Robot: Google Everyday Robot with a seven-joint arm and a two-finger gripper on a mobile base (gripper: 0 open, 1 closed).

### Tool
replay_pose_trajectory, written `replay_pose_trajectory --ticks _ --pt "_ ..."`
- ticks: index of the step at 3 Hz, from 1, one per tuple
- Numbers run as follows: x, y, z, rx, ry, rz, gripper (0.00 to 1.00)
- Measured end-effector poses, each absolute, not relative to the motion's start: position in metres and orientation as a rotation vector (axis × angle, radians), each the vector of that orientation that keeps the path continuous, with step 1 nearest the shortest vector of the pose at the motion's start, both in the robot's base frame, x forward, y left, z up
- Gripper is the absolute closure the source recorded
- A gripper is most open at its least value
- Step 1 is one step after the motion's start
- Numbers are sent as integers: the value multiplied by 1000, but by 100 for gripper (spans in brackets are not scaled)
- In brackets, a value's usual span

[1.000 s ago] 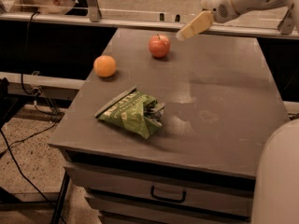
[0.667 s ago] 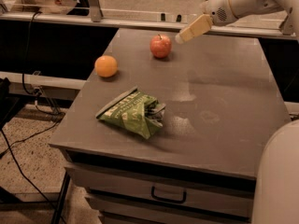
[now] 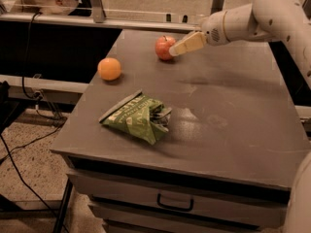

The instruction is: Move apple near orange

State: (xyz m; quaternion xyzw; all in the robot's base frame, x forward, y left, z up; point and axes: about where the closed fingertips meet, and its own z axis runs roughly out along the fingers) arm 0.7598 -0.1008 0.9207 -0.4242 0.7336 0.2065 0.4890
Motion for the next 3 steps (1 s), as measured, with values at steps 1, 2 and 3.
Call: replay_pose_trajectory --ticks 1,2,3 --pt "762 -78 909 -1011 1748 519 0" --pt "769 -57 891 -1018 1735 525 0" --pt "775 -46 874 -1018 1735 527 18"
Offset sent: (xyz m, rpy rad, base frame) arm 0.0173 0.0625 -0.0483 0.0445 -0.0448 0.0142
